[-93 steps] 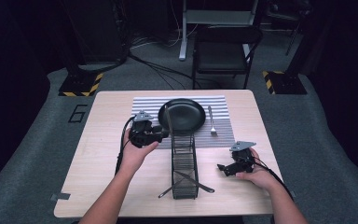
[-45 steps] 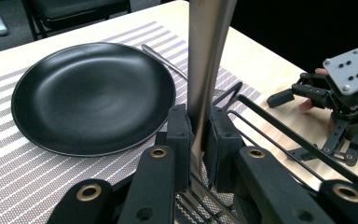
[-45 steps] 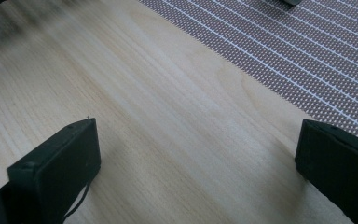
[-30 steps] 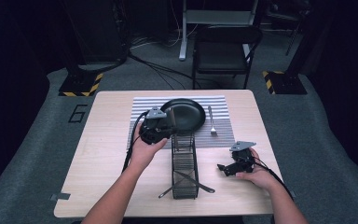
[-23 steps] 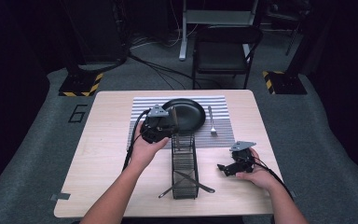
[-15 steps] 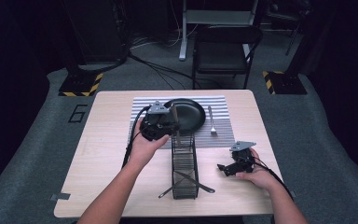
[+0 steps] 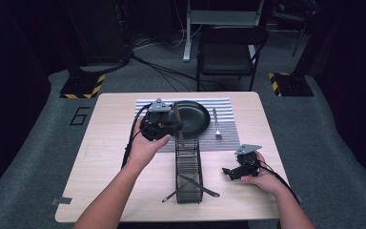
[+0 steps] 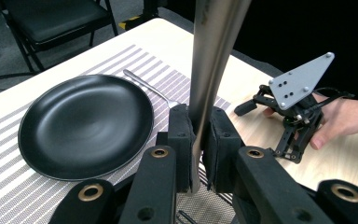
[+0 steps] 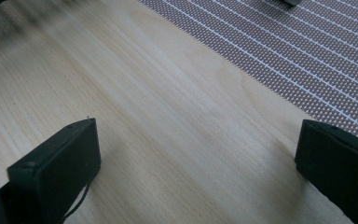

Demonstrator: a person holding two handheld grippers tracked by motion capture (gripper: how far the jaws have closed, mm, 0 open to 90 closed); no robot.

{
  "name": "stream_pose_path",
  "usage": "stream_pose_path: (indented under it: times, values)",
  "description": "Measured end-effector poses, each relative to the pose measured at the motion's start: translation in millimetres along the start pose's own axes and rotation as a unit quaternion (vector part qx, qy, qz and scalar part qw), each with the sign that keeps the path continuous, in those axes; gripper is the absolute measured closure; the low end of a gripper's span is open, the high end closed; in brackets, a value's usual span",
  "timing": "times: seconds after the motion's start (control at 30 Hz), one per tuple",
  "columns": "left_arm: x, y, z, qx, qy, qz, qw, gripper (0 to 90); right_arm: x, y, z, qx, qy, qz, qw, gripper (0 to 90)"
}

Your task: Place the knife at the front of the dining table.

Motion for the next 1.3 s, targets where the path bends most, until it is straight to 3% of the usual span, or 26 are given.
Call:
stream_pose_path:
  times: [0.43, 0.77, 0.93, 1.3]
  values:
    - [-26.3, 1.5, 15.4, 0.007, -0.005, 0.011, 0.9999, 82.3, 0.1, 0.0, 0.0, 0.0, 0.0, 0.0, 1.0, 0.0]
    - [-47.9, 12.4, 18.2, 0.0, -0.021, 0.029, 0.9994, 82.4, 0.0, 0.0, 0.0, 0.0, 0.0, 0.0, 1.0, 0.0]
    - [-55.2, 23.3, 13.8, -0.006, -0.025, 0.045, 0.9987, 82.5, 0.0, 0.0, 0.0, 0.0, 0.0, 0.0, 1.0, 0.0]
    - [-47.7, 50.8, -11.8, -0.021, -0.006, 0.086, 0.9961, 82.6, 0.0, 0.0, 0.0, 0.0, 0.0, 0.0, 1.0, 0.0]
Point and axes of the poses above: each handheld gripper's, and its own axes: x roughly forward along the jaws, z roughly out of its top, y roughly to its left, the point moved 2 cm from there along x, roughly forward along the jaws, and after that the axes turned 12 degrees about -y, right-handed, at the moved point
